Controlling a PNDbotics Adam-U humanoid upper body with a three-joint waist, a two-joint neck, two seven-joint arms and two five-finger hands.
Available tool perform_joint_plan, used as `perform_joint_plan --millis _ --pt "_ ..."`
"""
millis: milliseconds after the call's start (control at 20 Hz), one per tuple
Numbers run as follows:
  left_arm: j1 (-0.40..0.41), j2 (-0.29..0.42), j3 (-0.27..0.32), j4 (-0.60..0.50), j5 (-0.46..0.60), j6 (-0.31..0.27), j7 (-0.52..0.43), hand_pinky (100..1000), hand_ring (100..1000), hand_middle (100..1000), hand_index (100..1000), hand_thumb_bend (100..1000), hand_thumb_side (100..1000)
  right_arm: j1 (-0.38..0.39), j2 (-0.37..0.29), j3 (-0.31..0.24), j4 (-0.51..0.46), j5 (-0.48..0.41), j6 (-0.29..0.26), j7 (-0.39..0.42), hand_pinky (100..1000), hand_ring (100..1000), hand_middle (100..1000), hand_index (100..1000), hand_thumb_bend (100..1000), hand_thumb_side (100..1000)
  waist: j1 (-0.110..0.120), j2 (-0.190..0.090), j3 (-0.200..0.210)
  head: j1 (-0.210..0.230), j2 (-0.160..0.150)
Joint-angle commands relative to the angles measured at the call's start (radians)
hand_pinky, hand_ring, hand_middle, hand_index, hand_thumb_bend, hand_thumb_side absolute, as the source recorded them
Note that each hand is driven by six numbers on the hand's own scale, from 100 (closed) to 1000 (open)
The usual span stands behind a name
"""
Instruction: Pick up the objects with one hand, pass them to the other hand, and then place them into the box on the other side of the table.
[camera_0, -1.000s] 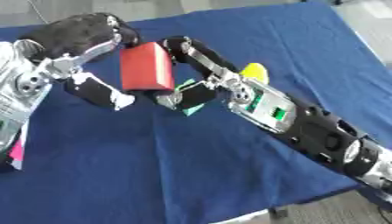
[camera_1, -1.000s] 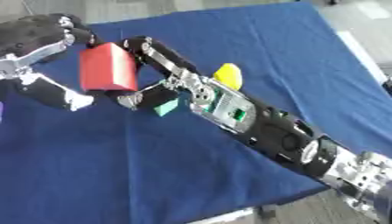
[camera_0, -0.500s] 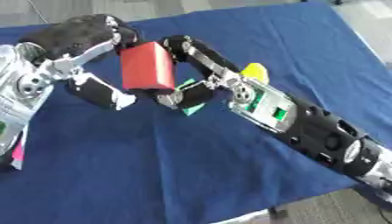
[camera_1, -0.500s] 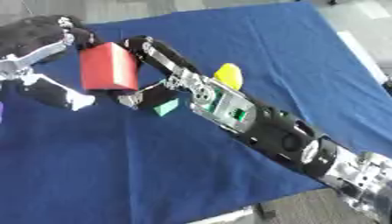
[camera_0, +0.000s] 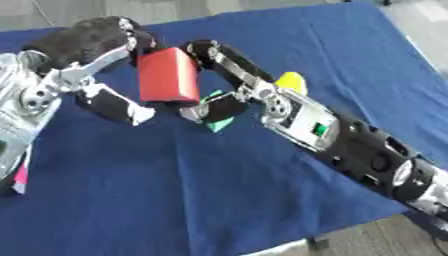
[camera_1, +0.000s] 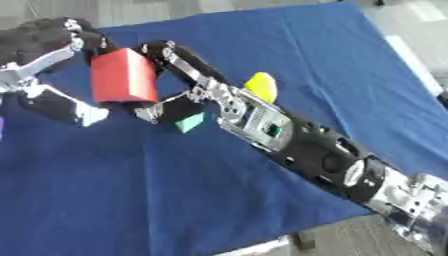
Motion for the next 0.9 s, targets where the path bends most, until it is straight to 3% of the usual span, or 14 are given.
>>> perform_joint_plan --millis 50,100,150,200,400,550,700,900 --pt "-0.005 -0.031 -0.032 0.025 -0.003 0.006 -0.001 1000 557 382 471 100 248 -0.045 0.017 0.010 -0.077 0.009 -0.025 -0.008 618 630 637 788 384 100 0.005 -0.008 -0.001 0.000 -0.002" --pt "-0.005 -0.031 -0.032 0.025 -0.003 0.006 -0.001 1000 557 382 471 100 248 -0.045 0.017 0.010 -0.077 0.009 -0.025 -0.009 618 630 637 788 384 100 0.005 -0.008 -0.001 0.000 -0.002" --pt "-0.004 -0.031 -0.030 0.029 -0.005 0.009 -0.002 1000 531 340 418 100 251 -0.047 0.014 0.004 -0.077 0.015 -0.025 -0.013 671 727 759 880 484 153 0.005 -0.008 -0.002 0.002 -0.002" --pt "-0.004 -0.031 -0.029 0.032 -0.007 0.011 -0.002 1000 526 334 409 100 252 -0.048 0.011 -0.002 -0.077 0.025 -0.026 -0.019 684 751 785 891 502 169 0.005 -0.008 -0.004 0.003 -0.002" --pt "-0.004 -0.033 -0.026 0.040 -0.016 0.011 -0.004 1000 523 326 396 100 254 -0.047 0.009 -0.009 -0.077 0.086 -0.029 -0.049 696 773 808 906 543 181 0.006 -0.008 -0.006 0.003 -0.002" --pt "-0.004 -0.034 -0.025 0.040 -0.020 0.008 -0.004 1000 520 321 391 100 254 -0.045 0.012 -0.006 -0.077 0.130 -0.030 -0.069 702 772 804 899 654 100 0.007 -0.008 -0.006 0.001 -0.002" --pt "-0.004 -0.035 -0.024 0.042 -0.025 0.006 -0.002 1000 517 316 383 100 255 -0.044 0.015 -0.001 -0.077 0.151 -0.033 -0.080 705 774 806 900 620 100 0.007 -0.007 -0.006 0.000 -0.002" --pt "-0.003 -0.036 -0.023 0.047 -0.034 0.002 -0.002 1000 515 315 377 100 258 -0.041 0.017 0.002 -0.077 0.152 -0.031 -0.089 710 777 809 898 456 100 0.007 -0.008 -0.006 0.001 -0.002"
